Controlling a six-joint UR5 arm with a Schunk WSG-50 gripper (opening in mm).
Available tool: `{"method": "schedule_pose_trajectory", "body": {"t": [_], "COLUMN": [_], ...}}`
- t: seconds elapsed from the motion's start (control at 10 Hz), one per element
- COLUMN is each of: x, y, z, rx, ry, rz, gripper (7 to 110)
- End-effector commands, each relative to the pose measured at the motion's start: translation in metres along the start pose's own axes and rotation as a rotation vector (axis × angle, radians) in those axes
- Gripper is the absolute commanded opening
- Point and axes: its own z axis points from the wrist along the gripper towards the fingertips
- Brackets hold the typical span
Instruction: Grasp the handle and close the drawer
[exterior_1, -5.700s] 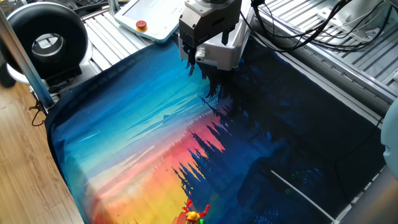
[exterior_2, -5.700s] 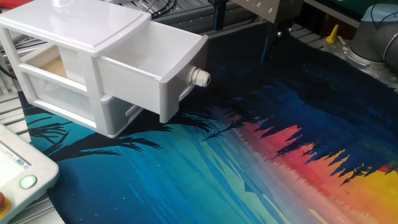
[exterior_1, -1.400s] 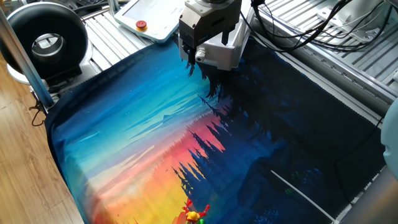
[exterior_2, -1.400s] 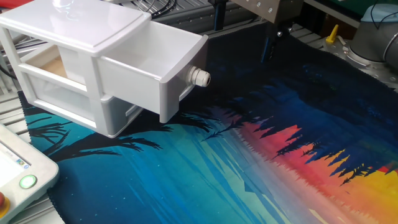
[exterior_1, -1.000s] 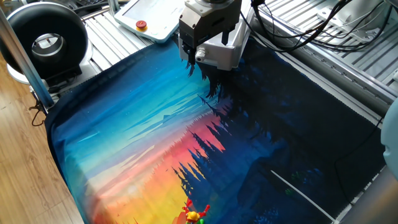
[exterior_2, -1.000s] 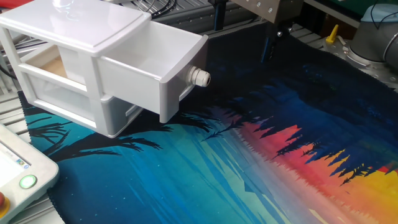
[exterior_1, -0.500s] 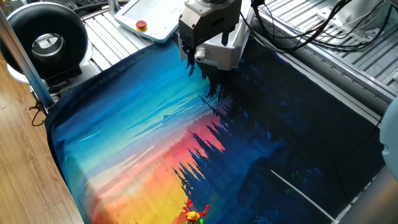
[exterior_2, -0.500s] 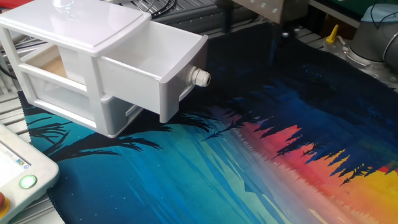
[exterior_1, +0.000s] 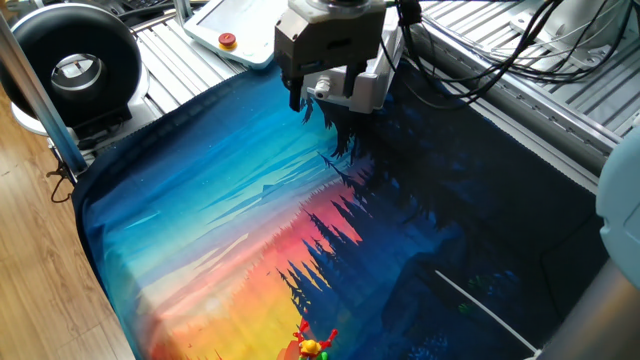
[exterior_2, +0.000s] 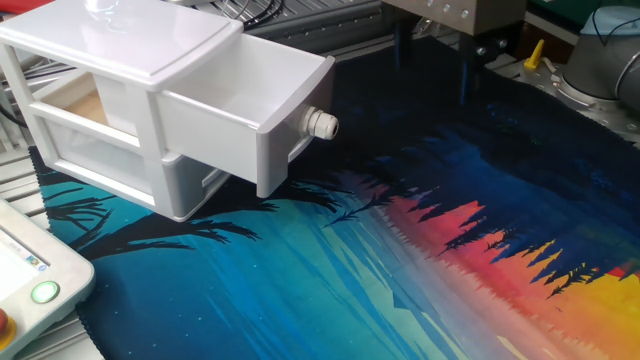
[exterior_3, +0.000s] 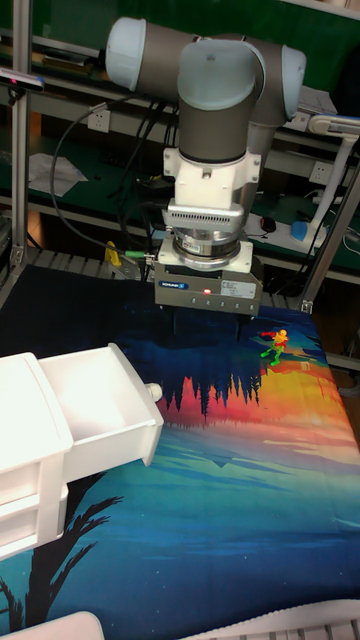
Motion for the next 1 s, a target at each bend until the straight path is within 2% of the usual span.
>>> {"method": "schedule_pose_trajectory", "body": {"t": [0.0, 0.1, 0.2, 0.3, 0.4, 0.6, 0.7, 0.8, 0.9], "x": [0.001, 0.003, 0.005, 0.005, -0.004, -0.002, 0.000, 0.000, 0.001], "y": [0.010, 0.010, 0.010, 0.014, 0.014, 0.011, 0.006, -0.003, -0.048], "z": [-0.001, -0.001, 0.000, -0.001, -0.003, -0.007, -0.007, -0.007, -0.003], "rx": [-0.038, -0.040, -0.035, -0.049, -0.062, -0.065, -0.046, -0.016, 0.150], "ry": [0.009, 0.019, 0.032, 0.040, 0.006, 0.018, 0.021, 0.014, -0.018], "rz": [0.152, 0.265, 0.432, 0.510, 0.520, 0.519, 0.507, 0.523, 0.540], "gripper": [7, 7, 7, 7, 7, 7, 7, 7, 7]}}
